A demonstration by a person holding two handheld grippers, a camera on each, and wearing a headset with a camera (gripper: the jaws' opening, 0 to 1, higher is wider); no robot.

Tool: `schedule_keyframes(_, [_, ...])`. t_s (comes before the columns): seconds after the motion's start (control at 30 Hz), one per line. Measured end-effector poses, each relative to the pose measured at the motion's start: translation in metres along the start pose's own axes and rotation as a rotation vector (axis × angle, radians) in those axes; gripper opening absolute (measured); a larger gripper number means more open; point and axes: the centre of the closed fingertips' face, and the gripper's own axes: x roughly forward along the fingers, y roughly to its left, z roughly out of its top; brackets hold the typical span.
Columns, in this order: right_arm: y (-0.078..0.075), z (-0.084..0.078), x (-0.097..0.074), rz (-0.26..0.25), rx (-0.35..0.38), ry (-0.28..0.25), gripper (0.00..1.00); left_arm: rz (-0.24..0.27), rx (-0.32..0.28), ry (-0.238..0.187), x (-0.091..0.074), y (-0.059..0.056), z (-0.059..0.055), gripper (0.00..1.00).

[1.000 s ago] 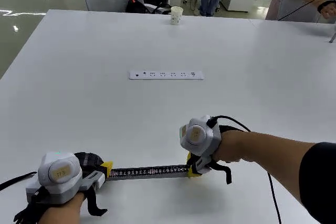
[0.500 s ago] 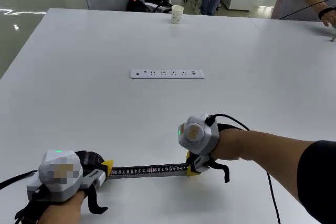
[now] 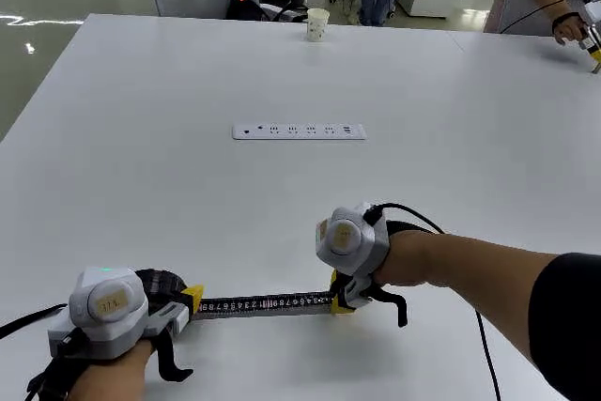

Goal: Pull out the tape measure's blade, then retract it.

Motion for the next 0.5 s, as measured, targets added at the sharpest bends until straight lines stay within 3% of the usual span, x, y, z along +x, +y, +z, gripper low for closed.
schedule_keyframes(0.5, [0.0008,0.0037,0.0016,-0.003,-0.031,0.0,0.11,-0.003,-0.003,-0.001,-0.0004,-0.0003,-0.0003,0.65])
